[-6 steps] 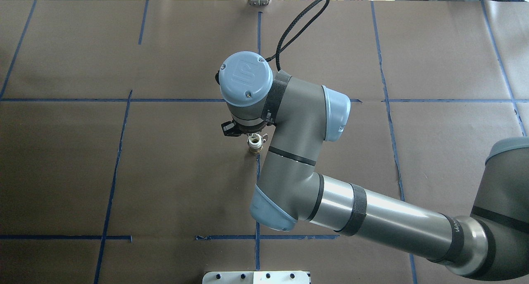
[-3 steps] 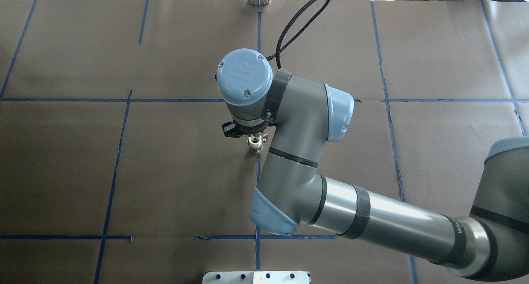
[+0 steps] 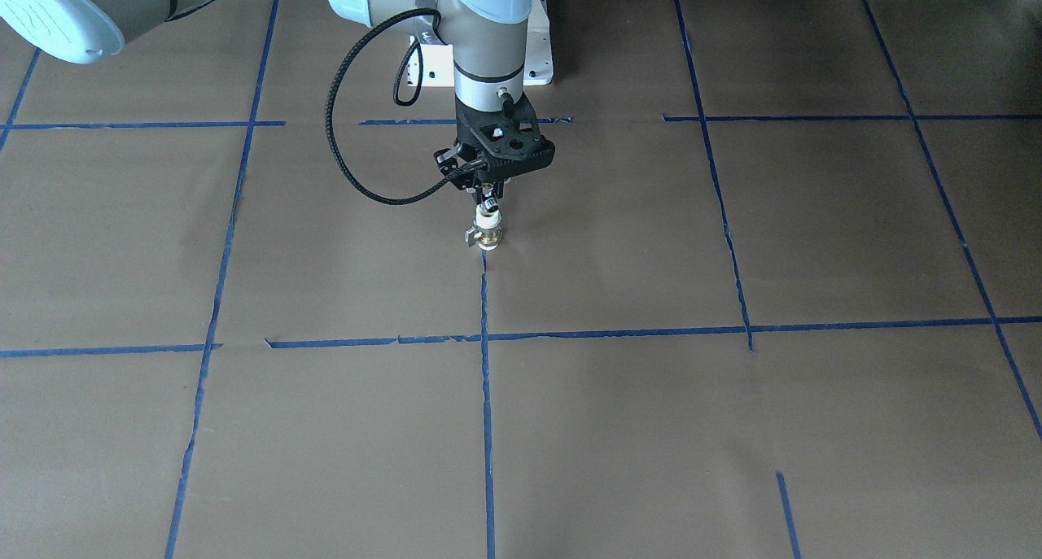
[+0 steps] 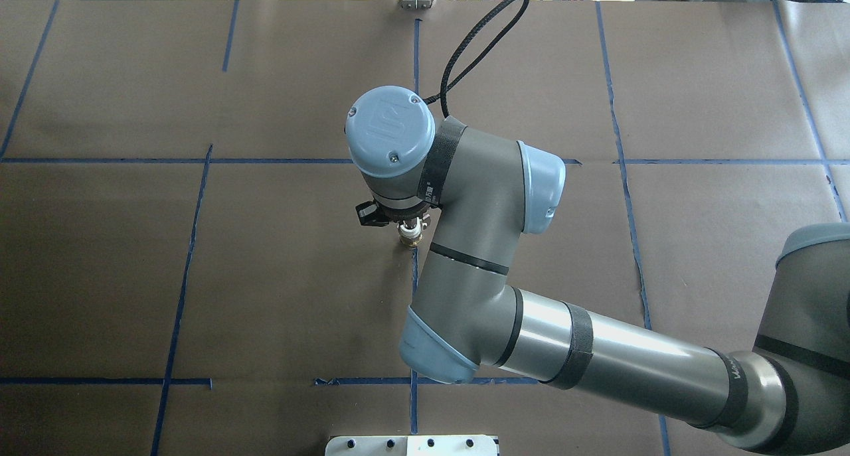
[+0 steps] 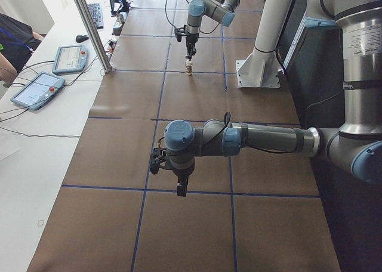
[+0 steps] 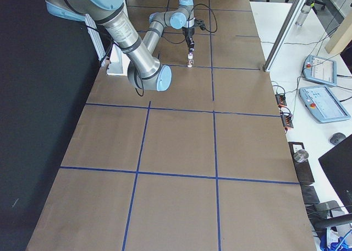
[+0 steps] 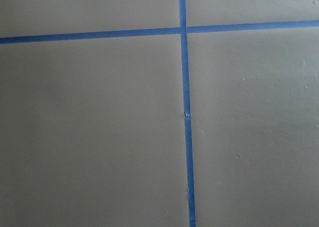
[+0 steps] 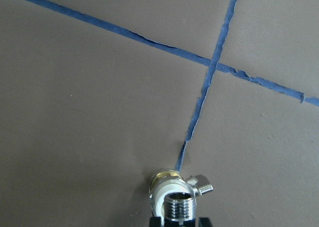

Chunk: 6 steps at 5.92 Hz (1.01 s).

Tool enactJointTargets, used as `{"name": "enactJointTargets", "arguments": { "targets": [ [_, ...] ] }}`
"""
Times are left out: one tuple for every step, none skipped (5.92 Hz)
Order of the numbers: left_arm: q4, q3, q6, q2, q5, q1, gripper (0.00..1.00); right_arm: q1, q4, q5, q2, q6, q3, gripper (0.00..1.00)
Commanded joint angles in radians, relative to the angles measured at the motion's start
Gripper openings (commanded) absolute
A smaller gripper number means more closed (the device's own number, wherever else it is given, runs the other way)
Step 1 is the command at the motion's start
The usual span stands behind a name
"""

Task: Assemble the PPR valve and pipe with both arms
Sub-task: 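Press the chrome valve down into the white fitting with the right gripper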

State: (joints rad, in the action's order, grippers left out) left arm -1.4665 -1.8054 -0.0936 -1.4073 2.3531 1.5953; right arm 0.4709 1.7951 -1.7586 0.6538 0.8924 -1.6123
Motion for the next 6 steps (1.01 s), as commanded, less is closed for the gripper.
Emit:
{"name": "enactJointTargets", "arguments": {
  "targets": [
    [0.0, 0.0, 0.0, -0.002, 0.0, 0.0, 1.0, -0.006, 0.0, 0.001, 0.001, 0.0, 0.003, 0.0],
    [0.0, 0.0, 0.0, -0.002, 0.0, 0.0, 1.0, -0.009, 0.0, 0.001, 0.0, 0.0, 0.008, 0.0],
    [0.0, 0.0, 0.0, -0.002, 0.0, 0.0, 1.0, -0.009, 0.0, 0.008, 0.001, 0.0, 0.012, 0.0],
    [0.0, 0.0, 0.0, -0.002, 0.0, 0.0, 1.0, -0.009, 0.0, 0.011, -0.002, -0.001, 0.015, 0.0],
    [0.0, 0.0, 0.0, -0.002, 0.002, 0.0, 1.0, -0.009, 0.0, 0.017, -0.003, -0.003, 0.017, 0.0],
    [0.0, 0.0, 0.0, -0.002, 0.002, 0.0, 1.0, -0.009, 0.0, 0.022, -0.003, -0.004, 0.018, 0.0]
  ]
}}
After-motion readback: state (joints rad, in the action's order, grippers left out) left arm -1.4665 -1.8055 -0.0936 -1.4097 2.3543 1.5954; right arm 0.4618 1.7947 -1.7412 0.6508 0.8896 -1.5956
